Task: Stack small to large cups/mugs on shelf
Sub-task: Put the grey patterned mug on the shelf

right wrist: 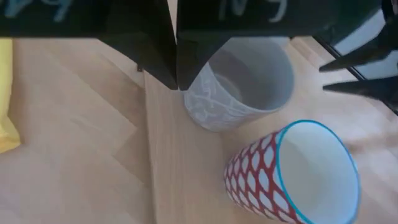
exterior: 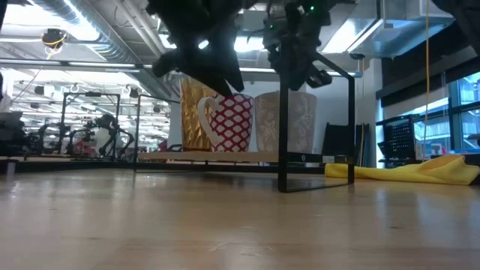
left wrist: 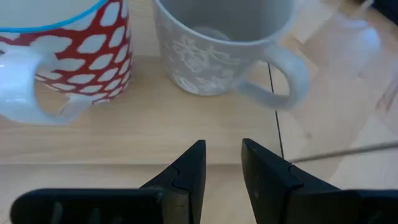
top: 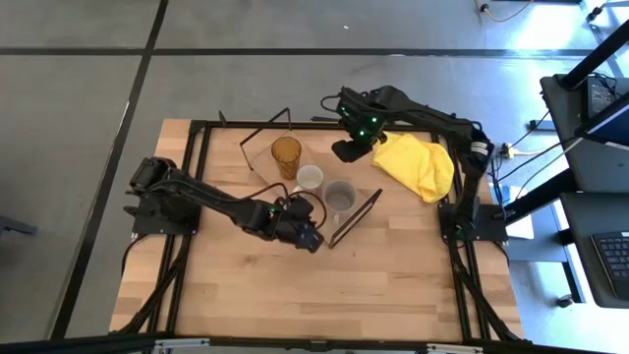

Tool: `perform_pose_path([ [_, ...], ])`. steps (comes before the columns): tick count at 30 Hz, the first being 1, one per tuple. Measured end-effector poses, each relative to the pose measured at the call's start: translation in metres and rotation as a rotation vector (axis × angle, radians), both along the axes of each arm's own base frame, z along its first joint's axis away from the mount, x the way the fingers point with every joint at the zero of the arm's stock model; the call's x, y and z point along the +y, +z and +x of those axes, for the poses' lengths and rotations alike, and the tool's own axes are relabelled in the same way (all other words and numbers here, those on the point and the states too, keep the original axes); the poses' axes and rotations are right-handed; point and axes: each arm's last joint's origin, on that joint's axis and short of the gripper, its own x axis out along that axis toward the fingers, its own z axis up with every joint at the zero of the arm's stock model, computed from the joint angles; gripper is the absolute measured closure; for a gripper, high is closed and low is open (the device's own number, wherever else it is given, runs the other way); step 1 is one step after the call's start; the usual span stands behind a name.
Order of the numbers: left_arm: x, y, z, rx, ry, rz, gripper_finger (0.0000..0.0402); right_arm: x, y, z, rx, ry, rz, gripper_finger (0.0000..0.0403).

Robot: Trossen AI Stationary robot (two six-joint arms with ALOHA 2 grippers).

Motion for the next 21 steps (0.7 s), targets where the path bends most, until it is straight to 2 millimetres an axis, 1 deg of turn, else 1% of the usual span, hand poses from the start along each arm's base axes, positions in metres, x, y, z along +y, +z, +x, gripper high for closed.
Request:
perform_pose_path([
  [5, 0.009, -0.001, 0.004, -0.049, 0.044, -0.034, 0.0305, -0.006, -0.017, 0.007, 0.02, 0.067, 0.007, 0.0402],
  [10, 0.009, 0.001, 0.008, -0.11, 0.083, -0.065, 0.0305, -0.009, -0.031, 0.013, 0.037, 0.115, 0.017, 0.0401],
  [17, 0.012, 0.003, 0.01, -0.155, 0.123, -0.038, 0.0305, -0.008, -0.032, 0.02, -0.026, 0.155, 0.022, 0.04],
  [21, 0.014, -0.005, 0.013, -0.13, 0.117, -0.05, 0.0305, -0.002, -0.032, 0.023, -0.03, 0.173, 0.027, 0.0399],
])
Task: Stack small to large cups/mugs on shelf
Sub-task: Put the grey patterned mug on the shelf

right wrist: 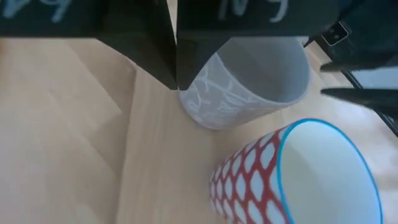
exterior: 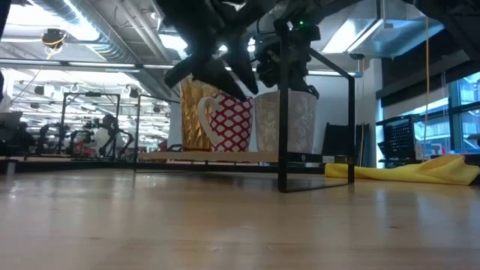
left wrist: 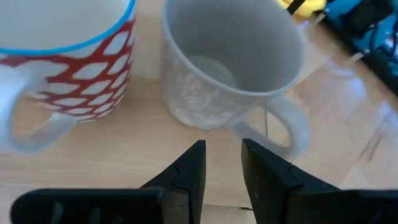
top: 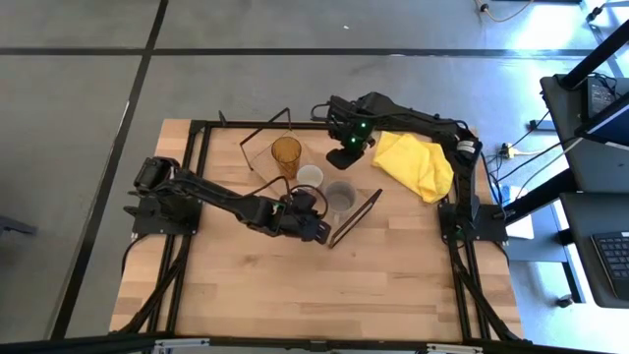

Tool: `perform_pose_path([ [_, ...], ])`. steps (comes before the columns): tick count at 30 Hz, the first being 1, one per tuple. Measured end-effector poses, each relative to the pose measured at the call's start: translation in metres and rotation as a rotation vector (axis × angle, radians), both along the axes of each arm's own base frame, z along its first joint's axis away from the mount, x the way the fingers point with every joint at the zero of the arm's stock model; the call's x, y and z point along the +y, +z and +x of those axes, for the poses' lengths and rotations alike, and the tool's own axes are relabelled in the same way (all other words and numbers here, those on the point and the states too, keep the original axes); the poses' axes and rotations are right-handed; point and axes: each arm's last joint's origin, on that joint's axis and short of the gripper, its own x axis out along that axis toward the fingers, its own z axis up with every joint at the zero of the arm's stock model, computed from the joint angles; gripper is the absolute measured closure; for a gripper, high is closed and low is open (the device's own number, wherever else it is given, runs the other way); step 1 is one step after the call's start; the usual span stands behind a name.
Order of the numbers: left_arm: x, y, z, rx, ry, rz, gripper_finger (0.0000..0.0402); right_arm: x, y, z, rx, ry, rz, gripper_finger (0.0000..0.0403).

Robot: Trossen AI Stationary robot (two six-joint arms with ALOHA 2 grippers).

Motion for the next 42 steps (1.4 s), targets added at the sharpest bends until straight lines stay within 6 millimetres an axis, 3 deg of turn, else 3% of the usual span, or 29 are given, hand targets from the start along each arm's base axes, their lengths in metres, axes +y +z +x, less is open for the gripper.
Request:
perform_pose_path([
  [4, -0.004, -0.007, 0.004, 0.002, -0.031, -0.031, 0.0305, 0.009, -0.008, 0.002, 0.023, 0.024, 0.014, 0.0399],
  [10, -0.012, -0.009, 0.006, -0.008, -0.057, -0.037, 0.0305, 0.02, -0.042, 0.0, 0.07, 0.043, 0.062, 0.04],
  [13, -0.014, -0.009, 0.006, -0.005, -0.064, -0.035, 0.0305, 0.025, -0.049, 0.002, 0.066, 0.036, 0.062, 0.0399],
  [25, -0.015, -0.012, 0.007, -0.001, -0.071, -0.041, 0.0305, 0.036, -0.048, 0.003, 0.076, 0.059, 0.097, 0.0399],
  [31, -0.019, -0.012, 0.011, -0.029, -0.104, -0.045, 0.0305, 0.036, -0.049, -0.003, 0.162, 0.097, 0.007, 0.0399],
  [36, -0.029, -0.009, 0.011, -0.055, -0.16, -0.002, 0.0305, 0.033, -0.033, -0.008, 0.144, 0.094, -0.148, 0.0399],
  [42, -0.042, -0.01, 0.006, -0.039, -0.178, 0.002, 0.0305, 0.027, -0.014, -0.015, 0.069, 0.052, -0.191, 0.04],
])
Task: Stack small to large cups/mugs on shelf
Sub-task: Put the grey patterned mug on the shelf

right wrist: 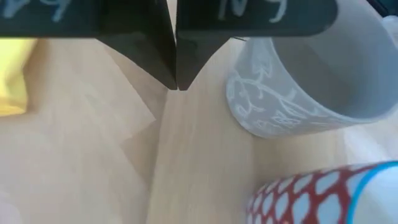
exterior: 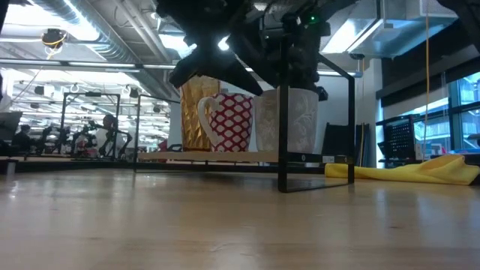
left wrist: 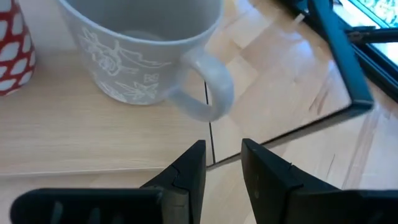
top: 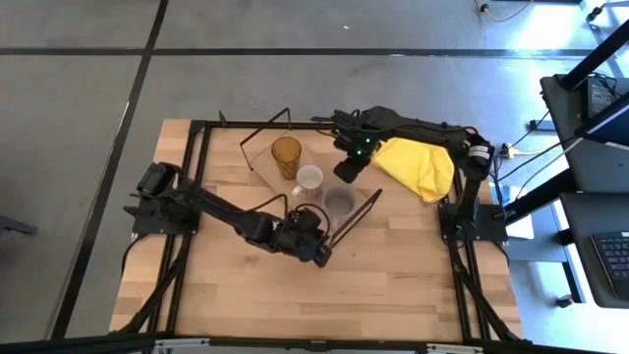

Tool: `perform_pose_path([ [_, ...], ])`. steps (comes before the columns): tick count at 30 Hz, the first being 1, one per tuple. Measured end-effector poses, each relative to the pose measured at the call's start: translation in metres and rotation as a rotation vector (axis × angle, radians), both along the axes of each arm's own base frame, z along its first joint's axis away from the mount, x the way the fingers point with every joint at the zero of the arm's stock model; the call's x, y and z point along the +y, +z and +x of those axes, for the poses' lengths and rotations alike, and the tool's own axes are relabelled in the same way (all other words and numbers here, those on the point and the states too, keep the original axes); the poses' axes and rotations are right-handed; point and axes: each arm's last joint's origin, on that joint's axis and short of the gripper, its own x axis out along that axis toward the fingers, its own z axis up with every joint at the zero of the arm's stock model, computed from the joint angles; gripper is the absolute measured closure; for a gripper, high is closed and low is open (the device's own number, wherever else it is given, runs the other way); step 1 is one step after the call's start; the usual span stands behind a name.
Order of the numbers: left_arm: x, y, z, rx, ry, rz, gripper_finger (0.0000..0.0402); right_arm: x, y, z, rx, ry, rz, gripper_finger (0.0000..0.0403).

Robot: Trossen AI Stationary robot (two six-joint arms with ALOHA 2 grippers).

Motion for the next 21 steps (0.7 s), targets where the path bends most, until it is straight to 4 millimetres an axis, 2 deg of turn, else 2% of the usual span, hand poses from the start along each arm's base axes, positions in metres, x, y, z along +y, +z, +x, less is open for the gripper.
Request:
perform_pose_path([
  [5, -0.01, 0.006, -0.004, -0.042, 0.005, 0.032, 0.0305, 0.002, 0.001, -0.01, 0.076, -0.002, 0.03, 0.04],
  [16, -0.005, 0.004, 0.0, -0.049, 0.021, 0.034, 0.0305, 0.017, 0.001, -0.005, 0.093, 0.034, 0.037, 0.04],
  [21, -0.021, 0.004, -0.004, -0.048, -0.049, -0.035, 0.0305, 0.023, 0.001, -0.007, 0.129, 0.04, 0.054, 0.04],
])
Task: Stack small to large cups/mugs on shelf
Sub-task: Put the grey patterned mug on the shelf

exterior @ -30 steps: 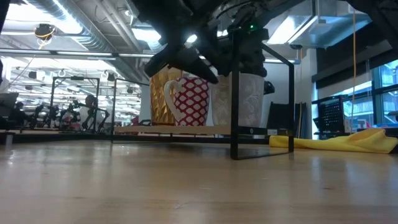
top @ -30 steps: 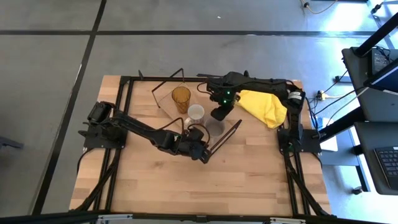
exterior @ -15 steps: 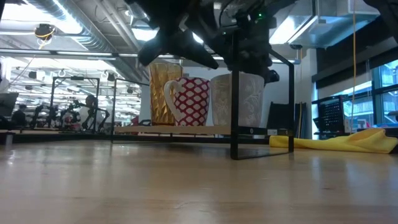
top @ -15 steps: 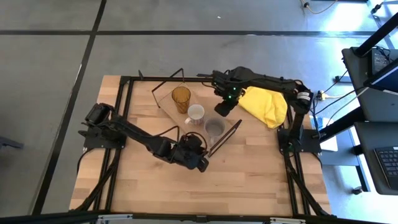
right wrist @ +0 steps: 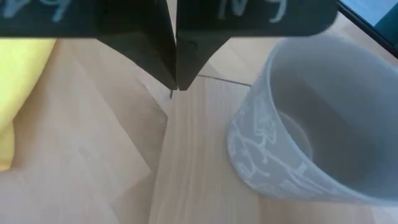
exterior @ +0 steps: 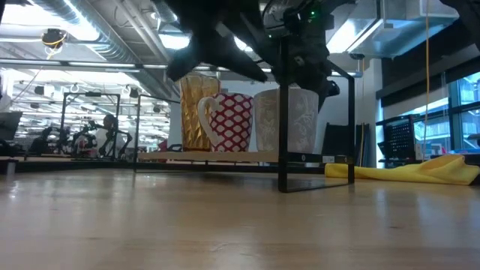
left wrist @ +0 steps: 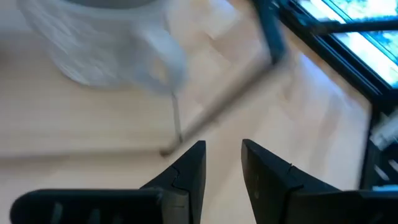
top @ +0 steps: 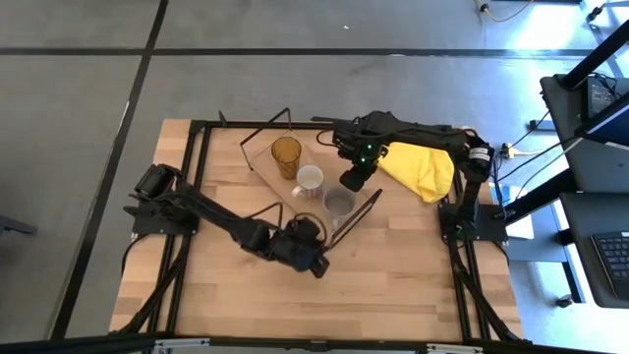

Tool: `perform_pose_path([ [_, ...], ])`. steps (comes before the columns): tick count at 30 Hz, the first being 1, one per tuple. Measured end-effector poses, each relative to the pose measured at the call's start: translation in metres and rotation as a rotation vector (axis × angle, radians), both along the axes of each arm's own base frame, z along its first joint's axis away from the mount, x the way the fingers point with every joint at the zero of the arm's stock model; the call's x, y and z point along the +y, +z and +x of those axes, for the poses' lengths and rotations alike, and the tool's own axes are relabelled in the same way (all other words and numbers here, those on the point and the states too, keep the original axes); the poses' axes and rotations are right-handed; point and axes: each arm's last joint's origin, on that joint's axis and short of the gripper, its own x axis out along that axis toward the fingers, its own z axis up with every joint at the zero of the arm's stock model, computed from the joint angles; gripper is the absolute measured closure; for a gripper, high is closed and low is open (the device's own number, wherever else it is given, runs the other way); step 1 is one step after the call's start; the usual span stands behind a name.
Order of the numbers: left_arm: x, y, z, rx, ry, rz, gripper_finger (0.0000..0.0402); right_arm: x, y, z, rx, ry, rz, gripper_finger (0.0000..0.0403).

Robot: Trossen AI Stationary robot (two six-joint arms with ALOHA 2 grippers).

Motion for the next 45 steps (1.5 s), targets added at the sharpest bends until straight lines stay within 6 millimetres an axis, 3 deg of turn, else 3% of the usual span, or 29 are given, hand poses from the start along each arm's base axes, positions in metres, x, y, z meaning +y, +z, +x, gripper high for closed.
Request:
perform_pose_path([
  [3, -0.009, 0.0, -0.004, -0.009, -0.003, 0.031, 0.0305, 0.003, 0.0, 0.001, 0.005, 0.01, 0.002, 0.04],
  [16, 0.006, -0.002, -0.002, 0.021, 0.074, 0.086, 0.0305, 0.019, 0.0, 0.006, 0.01, 0.036, 0.003, 0.04],
  [33, 0.006, 0.007, 0.005, -0.066, 0.039, 0.169, 0.0305, 0.026, 0.0, 0.009, 0.006, 0.018, 0.011, 0.0401],
  [45, 0.027, 0.007, 0.012, -0.049, 0.063, 0.215, 0.0305, 0.037, 0.0, 0.016, -0.029, 0.024, 0.013, 0.04],
])
